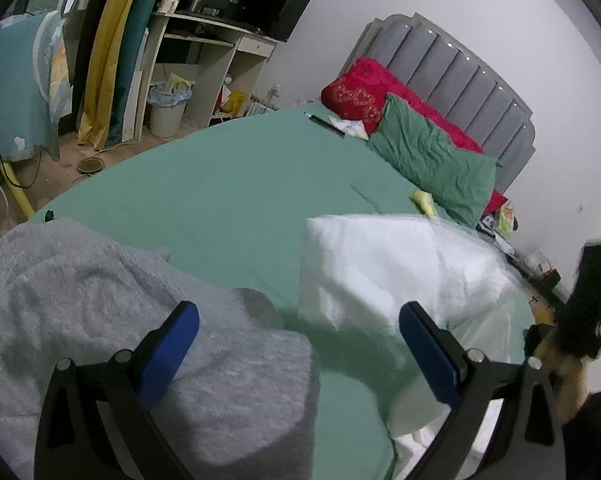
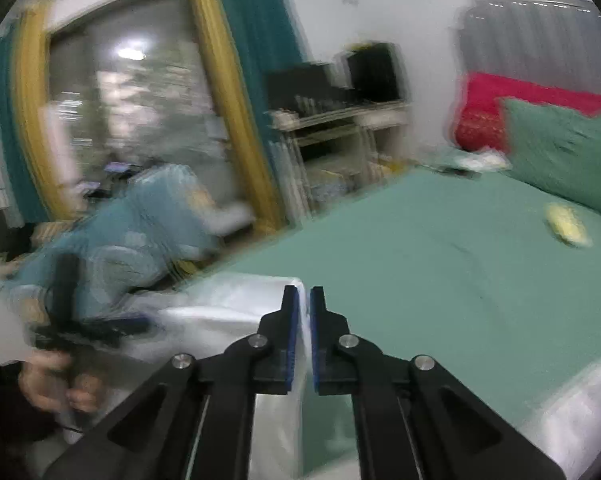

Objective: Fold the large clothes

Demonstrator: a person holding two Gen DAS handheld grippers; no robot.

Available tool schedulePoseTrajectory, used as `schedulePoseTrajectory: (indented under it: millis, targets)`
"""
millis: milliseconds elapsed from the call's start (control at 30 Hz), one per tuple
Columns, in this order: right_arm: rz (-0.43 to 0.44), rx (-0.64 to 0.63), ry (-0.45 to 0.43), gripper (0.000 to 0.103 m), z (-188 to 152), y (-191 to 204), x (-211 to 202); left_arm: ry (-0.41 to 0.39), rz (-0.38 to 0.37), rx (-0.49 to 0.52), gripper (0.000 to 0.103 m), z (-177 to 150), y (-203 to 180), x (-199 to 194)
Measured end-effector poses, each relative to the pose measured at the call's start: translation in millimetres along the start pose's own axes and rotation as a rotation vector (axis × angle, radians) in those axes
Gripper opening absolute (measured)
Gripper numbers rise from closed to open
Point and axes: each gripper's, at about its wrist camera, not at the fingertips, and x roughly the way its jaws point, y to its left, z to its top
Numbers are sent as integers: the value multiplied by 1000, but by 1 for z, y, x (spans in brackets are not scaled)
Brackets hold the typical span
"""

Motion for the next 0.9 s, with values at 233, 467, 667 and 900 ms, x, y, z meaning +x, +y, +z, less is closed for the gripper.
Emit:
schedulePoseTrajectory:
  millis: [233,467,667,900]
  targets:
    - [-283,100,213,81,-79,-25,10,-10,5,-12,100,4,3,-4]
    - [-87,-362,260,81,-101,131,67,-14,35,-21,100,7,11,-4]
    - [76,-294,353,81,-133,187,118,-12,33,-30,100,11,15,-3]
    - [103,-68,249,7,-105,155,89,-8,13,-36,100,12,14,-6]
